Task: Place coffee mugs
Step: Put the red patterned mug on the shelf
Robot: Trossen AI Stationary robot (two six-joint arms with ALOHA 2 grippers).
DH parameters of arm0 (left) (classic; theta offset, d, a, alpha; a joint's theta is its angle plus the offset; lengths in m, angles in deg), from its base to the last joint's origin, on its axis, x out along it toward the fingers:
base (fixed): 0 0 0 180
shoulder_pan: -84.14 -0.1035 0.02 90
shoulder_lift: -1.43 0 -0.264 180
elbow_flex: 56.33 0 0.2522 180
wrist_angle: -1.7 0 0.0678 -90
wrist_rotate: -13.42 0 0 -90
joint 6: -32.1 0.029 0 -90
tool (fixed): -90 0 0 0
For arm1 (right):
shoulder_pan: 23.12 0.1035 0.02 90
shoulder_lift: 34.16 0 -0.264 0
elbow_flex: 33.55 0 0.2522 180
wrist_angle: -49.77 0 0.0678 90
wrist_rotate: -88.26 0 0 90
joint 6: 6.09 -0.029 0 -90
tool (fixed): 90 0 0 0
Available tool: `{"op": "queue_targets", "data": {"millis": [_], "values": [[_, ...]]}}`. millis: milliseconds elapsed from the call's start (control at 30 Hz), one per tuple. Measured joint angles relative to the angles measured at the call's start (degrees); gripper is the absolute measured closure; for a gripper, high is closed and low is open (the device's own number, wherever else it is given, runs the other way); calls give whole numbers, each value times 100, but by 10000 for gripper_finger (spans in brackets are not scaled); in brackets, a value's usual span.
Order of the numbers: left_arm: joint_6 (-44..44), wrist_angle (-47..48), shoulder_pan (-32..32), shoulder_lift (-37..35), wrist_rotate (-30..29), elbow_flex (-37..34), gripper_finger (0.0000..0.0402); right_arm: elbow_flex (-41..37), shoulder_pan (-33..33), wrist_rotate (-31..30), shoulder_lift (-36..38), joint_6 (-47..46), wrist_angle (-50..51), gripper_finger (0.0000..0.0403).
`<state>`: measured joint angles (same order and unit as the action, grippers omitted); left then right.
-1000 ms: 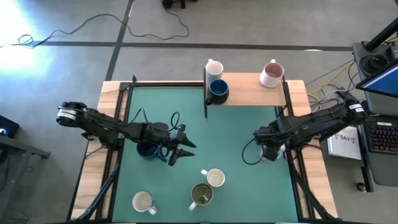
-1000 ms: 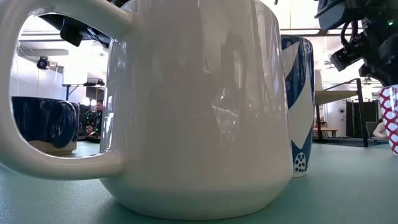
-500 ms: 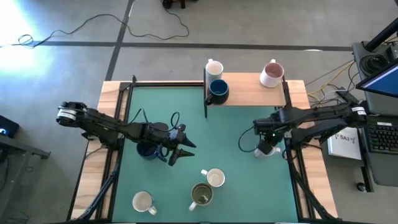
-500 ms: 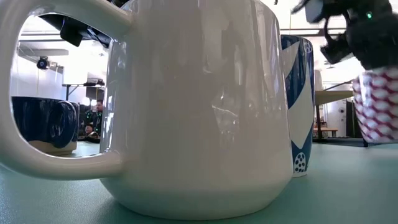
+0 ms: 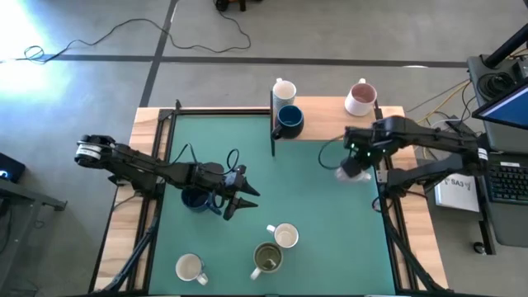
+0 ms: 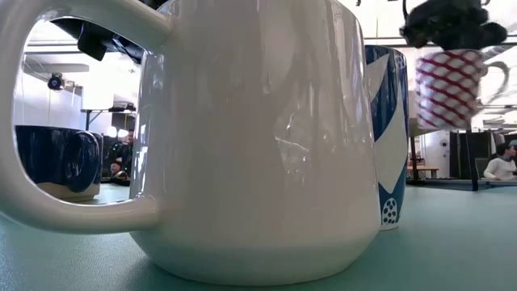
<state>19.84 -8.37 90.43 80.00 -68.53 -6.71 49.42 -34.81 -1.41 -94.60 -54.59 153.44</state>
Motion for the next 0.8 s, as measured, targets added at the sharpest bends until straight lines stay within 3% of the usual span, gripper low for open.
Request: {"op": "queue_targets", "data": {"millis": [467,800], "values": [[-1,92,0,0,0,1,233,779,-2186,-203,-251,1383,21,390],[-3,176,0,-2,0,0,233,1429,-3098,-82,-645,1990,47,390]]}}
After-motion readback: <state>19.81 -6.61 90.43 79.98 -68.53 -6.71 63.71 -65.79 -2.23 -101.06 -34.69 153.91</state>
